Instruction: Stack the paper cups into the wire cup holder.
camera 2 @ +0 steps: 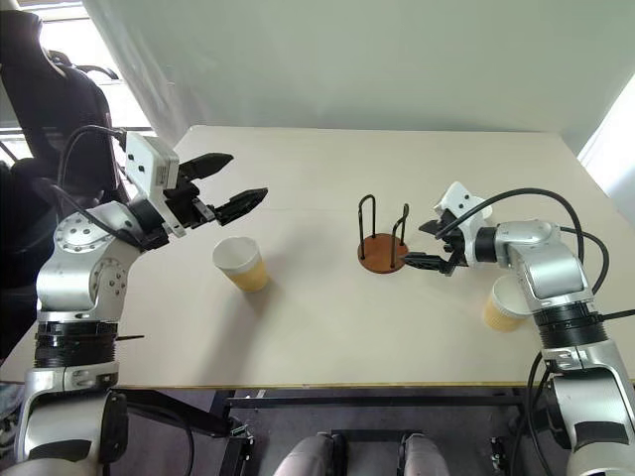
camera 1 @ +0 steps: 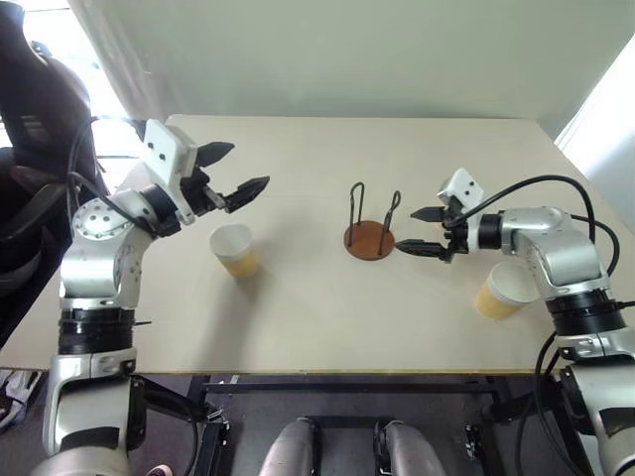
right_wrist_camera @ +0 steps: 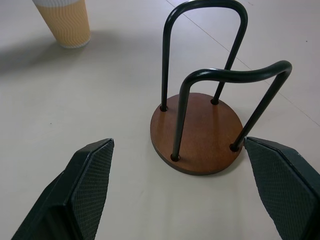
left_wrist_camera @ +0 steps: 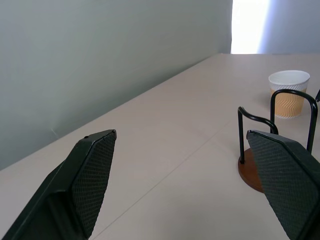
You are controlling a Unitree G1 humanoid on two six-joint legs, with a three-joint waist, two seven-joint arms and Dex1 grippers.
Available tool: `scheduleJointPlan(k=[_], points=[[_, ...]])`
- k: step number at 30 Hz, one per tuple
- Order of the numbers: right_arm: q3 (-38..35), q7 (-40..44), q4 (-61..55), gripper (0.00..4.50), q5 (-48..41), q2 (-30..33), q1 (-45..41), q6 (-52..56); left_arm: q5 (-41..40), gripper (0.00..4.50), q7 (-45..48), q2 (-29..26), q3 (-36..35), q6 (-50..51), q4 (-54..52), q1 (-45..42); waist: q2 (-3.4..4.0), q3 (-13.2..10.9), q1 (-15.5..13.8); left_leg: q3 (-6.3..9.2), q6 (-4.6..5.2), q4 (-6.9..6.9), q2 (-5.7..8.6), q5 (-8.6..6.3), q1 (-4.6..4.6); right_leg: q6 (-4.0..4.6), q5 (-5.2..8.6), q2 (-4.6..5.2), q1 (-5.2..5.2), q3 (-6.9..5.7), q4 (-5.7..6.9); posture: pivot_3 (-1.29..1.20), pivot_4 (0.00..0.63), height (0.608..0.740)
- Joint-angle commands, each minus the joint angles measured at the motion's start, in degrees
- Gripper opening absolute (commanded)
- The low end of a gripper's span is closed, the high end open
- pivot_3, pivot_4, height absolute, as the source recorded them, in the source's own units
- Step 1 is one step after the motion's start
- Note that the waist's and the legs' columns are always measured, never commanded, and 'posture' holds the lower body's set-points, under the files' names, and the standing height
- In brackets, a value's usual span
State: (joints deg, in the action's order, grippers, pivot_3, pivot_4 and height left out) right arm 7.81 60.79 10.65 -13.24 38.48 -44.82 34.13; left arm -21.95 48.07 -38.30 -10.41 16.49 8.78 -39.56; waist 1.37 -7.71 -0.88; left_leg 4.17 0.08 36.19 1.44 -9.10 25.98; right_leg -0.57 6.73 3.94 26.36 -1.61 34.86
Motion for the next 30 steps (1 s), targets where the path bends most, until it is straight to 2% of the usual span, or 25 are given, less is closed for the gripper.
scheduleJointPlan(k=[1, 10, 17, 30], points=[[-0.9, 0.5, -1.0, 4.26, -0.1, 0.8, -1.3, -0.3, 0.3, 4.50, -0.7, 0.2, -0.5, -1.6, 0.1, -1.9, 0.00, 0.0, 0.0, 0.00, 0.00, 0.00, 0.00, 0.00, 0.00, 0.00, 0.00, 0.00, 0.00, 0.00, 0.00, 0.00, 0.150, 0.740], [-1.1, 1.2, -7.5, 4.26, -1.7, 3.0, 2.1, 4.6, 1.6, 4.50, 1.0, 2.6, 1.2, -5.9, 7.8, -7.2, -0.02, 0.0, -0.2, -0.01, 0.01, 0.00, 0.01, 0.00, 0.01, -0.03, 0.02, 0.00, -0.04, 0.00, -0.04, 0.00, 0.150, 0.740], [-1.0, -3.4, -6.7, 4.26, -1.0, -0.4, 1.1, 4.3, 2.1, 4.50, 1.9, 3.1, 1.9, -7.7, 10.7, -8.9, -0.03, 0.0, 0.0, -0.01, 0.08, 0.00, -0.01, 0.05, -0.03, -0.31, 0.18, -0.01, -0.04, 0.00, -0.01, 0.00, 0.150, 0.740], [1.0, -7.6, -3.4, 4.26, 1.4, -7.1, -3.1, 2.5, 2.9, 4.50, 2.3, 2.6, 1.7, -8.9, 11.6, -9.4, -0.03, 0.0, -0.2, 0.00, 0.14, 0.00, 0.01, 0.07, 0.00, -0.06, 0.03, 0.00, -0.04, 0.00, -0.03, 0.00, 0.150, 0.740]])
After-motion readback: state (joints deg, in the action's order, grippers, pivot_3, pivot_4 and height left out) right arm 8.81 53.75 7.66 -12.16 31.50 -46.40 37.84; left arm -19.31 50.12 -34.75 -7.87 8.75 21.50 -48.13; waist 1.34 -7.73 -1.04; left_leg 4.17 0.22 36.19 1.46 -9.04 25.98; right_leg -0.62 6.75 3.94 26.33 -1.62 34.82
